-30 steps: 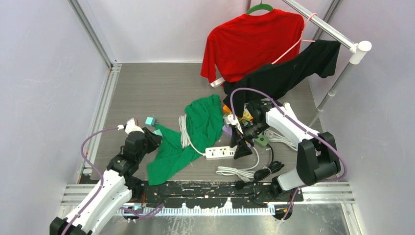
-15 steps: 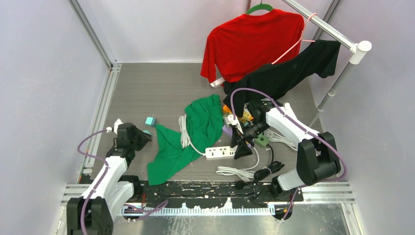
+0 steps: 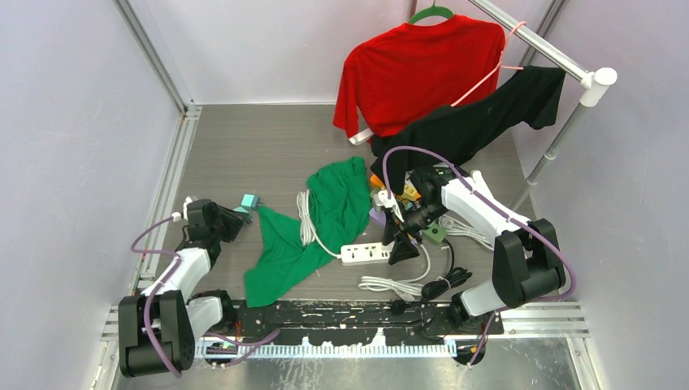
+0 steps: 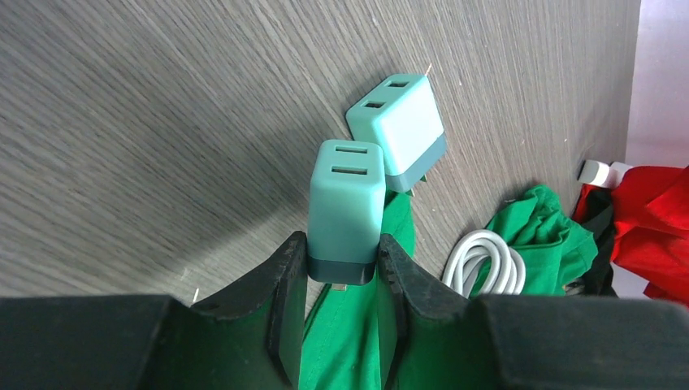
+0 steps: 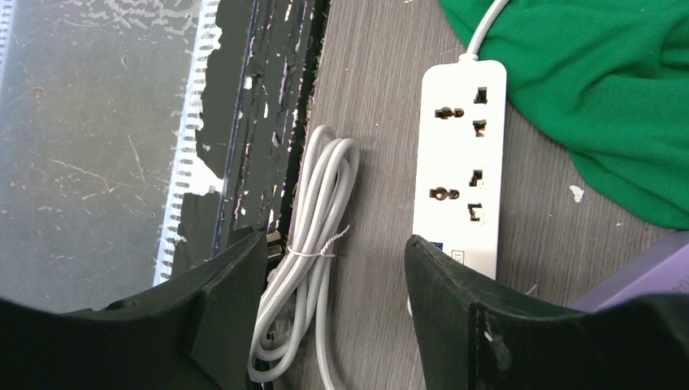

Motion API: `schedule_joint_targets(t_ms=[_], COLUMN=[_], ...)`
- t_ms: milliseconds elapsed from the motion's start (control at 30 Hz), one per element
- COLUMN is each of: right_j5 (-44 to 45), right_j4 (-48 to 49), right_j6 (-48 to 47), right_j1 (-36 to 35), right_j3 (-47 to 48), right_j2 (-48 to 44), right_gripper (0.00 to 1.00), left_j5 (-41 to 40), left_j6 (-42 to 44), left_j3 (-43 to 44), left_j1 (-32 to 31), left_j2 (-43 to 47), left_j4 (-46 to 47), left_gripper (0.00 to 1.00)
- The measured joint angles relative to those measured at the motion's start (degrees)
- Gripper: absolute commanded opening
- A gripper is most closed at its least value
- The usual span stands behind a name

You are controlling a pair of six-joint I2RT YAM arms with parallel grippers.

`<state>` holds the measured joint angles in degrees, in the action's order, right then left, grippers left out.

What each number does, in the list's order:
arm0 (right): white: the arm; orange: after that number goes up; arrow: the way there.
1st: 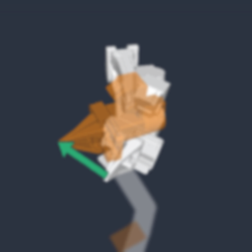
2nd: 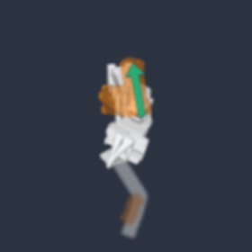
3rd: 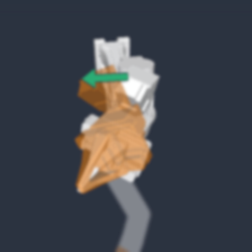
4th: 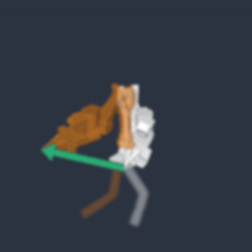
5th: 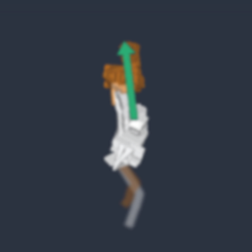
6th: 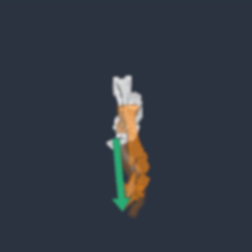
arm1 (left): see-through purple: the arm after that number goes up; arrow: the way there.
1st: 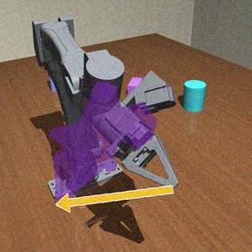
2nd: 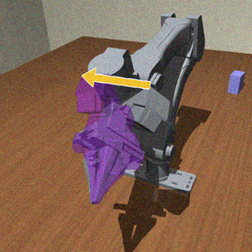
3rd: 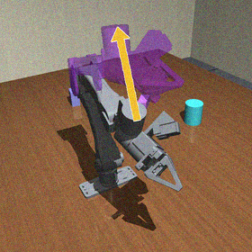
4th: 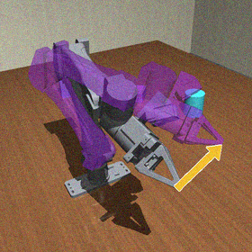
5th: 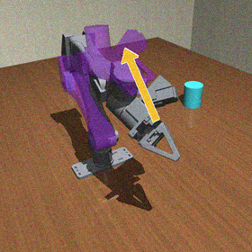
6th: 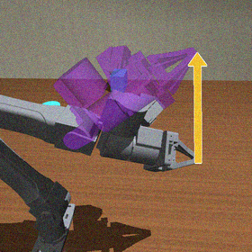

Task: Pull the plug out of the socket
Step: Place the plug at the center of the board.

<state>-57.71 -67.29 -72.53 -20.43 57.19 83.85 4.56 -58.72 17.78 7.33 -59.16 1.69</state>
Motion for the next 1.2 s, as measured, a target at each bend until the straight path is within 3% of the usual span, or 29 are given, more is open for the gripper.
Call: schedule_joint_targets(t_ms=[267,500,800,1200], right_j5=[0.0,0.0,0.0,0.1], right_j4=[0.0,0.0,0.0,0.0], right_j6=[0.0,0.0,0.0,0.0], right_j1=[0.0,0.0,0.0,0.4], right_j3=[0.0,0.0,0.0,0.0], right_j2=[0.0,0.0,0.0,0.0], right_gripper=[0.68,0.68,0.68,0.68], left_j5=[1.3,1.5,1.2,3.2], left_j6=[-1.7,-2.8,-3.0,-3.1], left_j3=[0.0,0.0,0.0,3.1], left_j1=[0.7,0.9,1.0,1.0], left_j2=[-2.4,-1.8,3.3,8.6], left_j4=[2.9,3.3,1.7,-8.8], left_gripper=[0.37,0.58,0.62,0.66])
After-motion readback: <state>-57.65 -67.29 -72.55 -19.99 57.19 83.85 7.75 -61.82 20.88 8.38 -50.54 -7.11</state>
